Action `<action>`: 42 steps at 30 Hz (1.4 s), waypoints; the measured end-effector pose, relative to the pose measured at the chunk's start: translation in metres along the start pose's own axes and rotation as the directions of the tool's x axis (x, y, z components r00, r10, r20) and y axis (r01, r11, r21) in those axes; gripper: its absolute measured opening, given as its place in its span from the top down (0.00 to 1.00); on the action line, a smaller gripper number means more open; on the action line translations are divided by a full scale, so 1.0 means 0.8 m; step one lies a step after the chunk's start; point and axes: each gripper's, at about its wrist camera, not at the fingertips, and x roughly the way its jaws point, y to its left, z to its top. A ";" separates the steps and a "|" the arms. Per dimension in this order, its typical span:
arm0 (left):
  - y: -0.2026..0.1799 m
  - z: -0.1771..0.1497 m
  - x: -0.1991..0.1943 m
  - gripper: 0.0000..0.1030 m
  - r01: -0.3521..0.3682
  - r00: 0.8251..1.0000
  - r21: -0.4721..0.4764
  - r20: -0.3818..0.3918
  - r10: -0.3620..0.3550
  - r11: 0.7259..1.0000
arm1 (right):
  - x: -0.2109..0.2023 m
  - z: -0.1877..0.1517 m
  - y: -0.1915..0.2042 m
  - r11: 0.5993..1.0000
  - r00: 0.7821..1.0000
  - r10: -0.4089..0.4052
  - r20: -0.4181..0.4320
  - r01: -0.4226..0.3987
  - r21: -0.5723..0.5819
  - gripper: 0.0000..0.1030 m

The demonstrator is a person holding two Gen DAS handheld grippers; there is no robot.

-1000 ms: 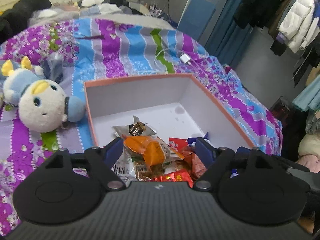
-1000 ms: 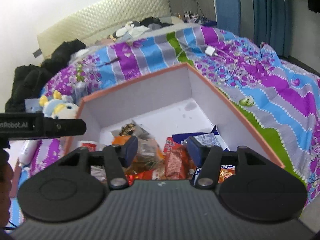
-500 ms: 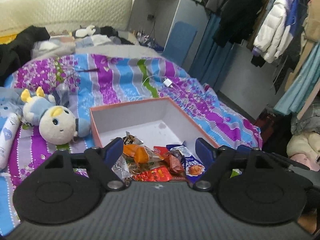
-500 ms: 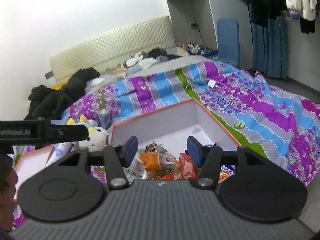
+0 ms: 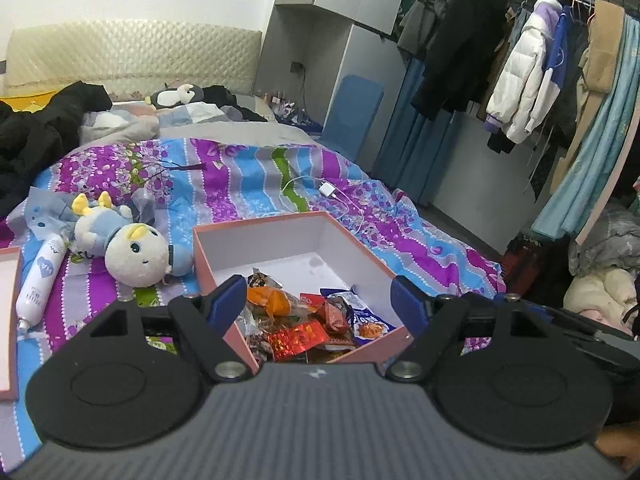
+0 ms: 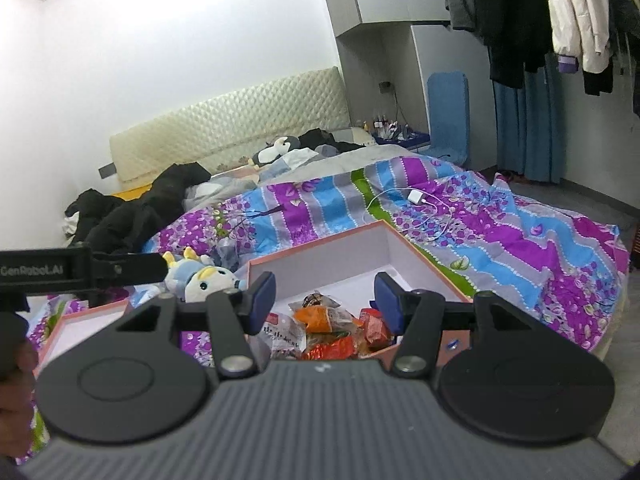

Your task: Organize snacks

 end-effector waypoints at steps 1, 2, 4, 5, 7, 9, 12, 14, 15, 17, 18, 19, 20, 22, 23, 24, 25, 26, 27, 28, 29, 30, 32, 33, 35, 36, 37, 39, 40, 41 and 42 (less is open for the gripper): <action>-0.002 -0.004 -0.009 0.20 0.000 1.000 0.000 0.003 0.000 1.000 | -0.006 -0.002 0.001 1.000 1.000 0.001 0.002 -0.001 -0.004 0.45; -0.004 -0.009 -0.017 0.20 -0.001 1.000 0.000 0.004 0.001 1.000 | -0.012 -0.005 0.002 1.000 1.000 -0.001 0.004 0.001 -0.008 0.45; -0.008 -0.018 -0.029 0.20 -0.002 1.000 -0.002 0.003 0.002 1.000 | -0.023 -0.010 0.003 1.000 1.000 -0.001 0.005 0.001 -0.010 0.45; -0.010 -0.023 -0.034 0.20 -0.004 1.000 -0.001 0.002 0.004 1.000 | -0.027 -0.012 0.003 1.000 1.000 0.000 0.006 0.000 -0.008 0.45; -0.015 -0.032 -0.044 0.20 -0.007 1.000 0.004 0.003 0.007 1.000 | -0.036 -0.018 0.003 1.000 1.000 0.001 0.007 -0.001 -0.007 0.45; -0.019 -0.041 -0.054 0.20 -0.007 1.000 0.001 0.002 0.007 1.000 | -0.043 -0.024 0.004 1.000 1.000 -0.006 0.008 0.006 -0.008 0.45; -0.022 -0.052 -0.063 0.20 -0.013 1.000 0.001 0.003 0.013 1.000 | -0.053 -0.032 0.005 1.000 1.000 -0.010 0.006 0.010 -0.013 0.45; -0.023 -0.058 -0.068 0.20 -0.021 1.000 -0.004 0.001 0.021 1.000 | -0.056 -0.037 0.005 0.999 1.000 -0.022 0.001 0.022 -0.031 0.45; -0.025 -0.061 -0.071 0.20 -0.025 1.000 0.000 0.001 0.025 1.000 | -0.056 -0.038 0.005 0.999 1.000 -0.026 -0.005 0.026 -0.030 0.45; -0.028 -0.065 -0.071 0.20 -0.041 0.999 0.010 0.003 0.041 0.999 | -0.058 -0.041 0.004 1.000 1.000 -0.015 -0.011 0.015 -0.023 0.45; -0.028 -0.064 -0.070 0.20 -0.042 0.999 0.013 0.001 0.042 0.999 | -0.060 -0.041 0.004 0.999 1.000 -0.016 -0.011 0.015 -0.031 0.45; -0.028 -0.066 -0.071 0.20 -0.045 0.999 0.017 -0.001 0.045 0.999 | -0.061 -0.042 0.005 0.999 1.000 -0.019 -0.008 0.019 -0.036 0.45; -0.030 -0.068 -0.074 0.20 -0.050 0.999 0.021 0.001 0.050 0.999 | -0.064 -0.043 0.005 0.999 1.000 -0.017 -0.005 0.017 -0.038 0.45; -0.032 -0.072 -0.075 0.20 -0.054 0.999 0.023 -0.002 0.054 0.998 | -0.066 -0.044 0.005 0.999 1.000 -0.014 -0.005 0.013 -0.035 0.45; -0.032 -0.074 -0.076 0.20 -0.054 0.999 0.017 -0.007 0.054 0.998 | -0.067 -0.046 0.006 0.999 1.000 -0.013 -0.005 0.013 -0.037 0.45; -0.032 -0.075 -0.076 0.20 -0.053 0.999 0.015 -0.011 0.053 0.998 | -0.067 -0.046 0.005 0.999 1.000 -0.012 -0.004 0.011 -0.036 0.45; -0.031 -0.074 -0.076 0.20 -0.052 0.999 0.015 -0.012 0.052 0.999 | -0.068 -0.047 0.005 0.999 1.000 -0.010 -0.003 0.009 -0.035 0.45; -0.029 -0.075 -0.077 0.20 -0.052 0.999 0.014 -0.009 0.052 0.999 | -0.068 -0.048 0.006 0.999 1.000 -0.009 -0.003 0.009 -0.035 0.45; -0.027 -0.074 -0.077 0.20 -0.054 0.998 0.010 -0.009 0.055 0.998 | -0.067 -0.048 0.006 0.999 1.000 -0.009 -0.003 0.009 -0.036 0.45; -0.026 -0.074 -0.078 0.20 -0.055 0.998 0.008 -0.009 0.055 0.998 | -0.068 -0.048 0.005 0.999 1.000 -0.012 -0.004 0.012 -0.037 0.45; -0.024 -0.073 -0.078 0.20 -0.056 0.998 0.011 -0.009 0.056 0.998 | -0.068 -0.049 0.006 0.999 1.000 -0.013 -0.004 0.013 -0.035 0.45; -0.022 -0.072 -0.077 0.20 -0.061 0.998 0.015 -0.009 0.061 0.998 | -0.067 -0.049 0.007 0.999 1.000 -0.013 -0.004 0.013 -0.033 0.45; -0.019 -0.070 -0.077 0.20 -0.071 0.997 0.013 -0.008 0.071 0.997 | -0.065 -0.051 0.008 0.999 1.000 -0.014 -0.006 0.014 -0.029 0.45; -0.017 -0.070 -0.077 0.20 -0.072 0.997 0.008 -0.007 0.072 0.997 | -0.065 -0.051 0.009 1.000 1.000 -0.015 -0.006 0.015 -0.028 0.45; -0.014 -0.069 -0.075 0.20 -0.077 0.997 0.000 -0.009 0.077 0.997 | -0.062 -0.051 0.008 0.999 1.000 -0.018 -0.011 0.018 -0.027 0.45; -0.012 -0.070 -0.074 0.18 -0.079 0.997 -0.004 -0.012 0.079 0.997 | -0.060 -0.051 0.008 0.999 1.000 -0.020 -0.014 0.020 -0.027 0.45; -0.011 -0.069 -0.074 0.17 -0.080 0.997 -0.007 -0.012 0.080 0.997 | -0.060 -0.051 0.008 0.999 1.000 -0.021 -0.015 0.020 -0.028 0.45; -0.008 -0.071 -0.074 0.11 -0.086 0.996 -0.015 -0.001 0.086 0.996 | -0.059 -0.052 0.008 0.999 1.000 -0.020 -0.016 0.020 -0.028 0.41; -0.007 -0.071 -0.074 0.08 -0.094 0.996 -0.018 0.002 0.094 0.995 | -0.059 -0.052 0.007 0.999 1.000 -0.021 -0.015 0.021 -0.025 0.25; -0.006 -0.071 -0.073 0.07 -0.099 0.995 -0.016 0.000 0.099 0.995 | -0.059 -0.053 0.006 1.000 1.000 -0.020 -0.010 0.020 -0.020 0.10; -0.004 -0.070 -0.071 0.07 -0.101 0.995 -0.010 -0.007 0.101 0.995 | -0.059 -0.053 0.005 1.000 1.000 -0.020 -0.005 0.020 -0.017 0.06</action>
